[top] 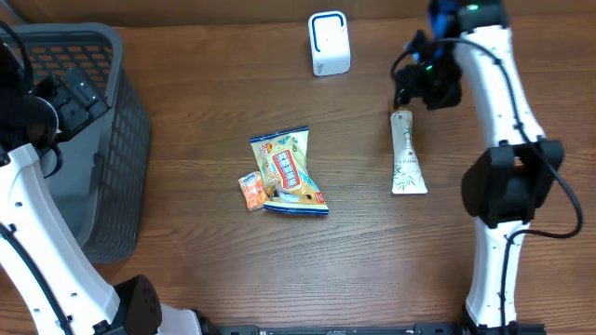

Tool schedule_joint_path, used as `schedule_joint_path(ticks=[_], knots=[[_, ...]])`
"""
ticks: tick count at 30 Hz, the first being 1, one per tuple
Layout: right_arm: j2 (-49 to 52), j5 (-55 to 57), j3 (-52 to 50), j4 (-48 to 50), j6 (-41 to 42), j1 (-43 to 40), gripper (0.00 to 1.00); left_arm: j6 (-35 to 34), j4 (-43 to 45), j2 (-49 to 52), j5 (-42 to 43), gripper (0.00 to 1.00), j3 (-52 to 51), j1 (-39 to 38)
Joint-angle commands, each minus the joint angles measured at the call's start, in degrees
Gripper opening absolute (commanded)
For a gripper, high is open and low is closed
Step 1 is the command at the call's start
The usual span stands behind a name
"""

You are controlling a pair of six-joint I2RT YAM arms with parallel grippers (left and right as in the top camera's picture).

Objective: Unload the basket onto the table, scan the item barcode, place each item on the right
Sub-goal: 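Bring the right gripper back down to the white-gold tube, then grasp the white-gold tube and hold it up to the white scanner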

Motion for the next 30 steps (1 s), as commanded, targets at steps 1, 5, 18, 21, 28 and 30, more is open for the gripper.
schedule_joint_path(ticks=[1,5,18,21,28,30], knots=[[-1.8,7.6,-5.7,0.8,4.1,2.2,0.74,0.8,0.1,0.2,-0.5,1.00,-0.3,0.0],[-1.8,8.1,-13.0,4.5,4.2,3.4,0.76,0.8,0.1,0.2,-0.5,1.00,-0.3,0.0],[-1.8,8.2,-23.1,18.0,7.1,3.4,0.21,0.8,0.1,0.2,-0.5,1.00,-0.3,0.0],[-1.8,8.2,-23.1,19.5,9.3,3.4,0.04,0.8,0.1,0.2,-0.5,1.00,-0.3,0.0],[-1.9,7.5,-11.9,18.1,10.1,4.5,0.04,0.8,0.1,0.2,-0.5,1.00,-0.3,0.0],[-1.9,4.2,-6.5,19.3,10.0,4.9,0.04,0.8,0.1,0.2,-0.5,1.00,-0.3,0.0]])
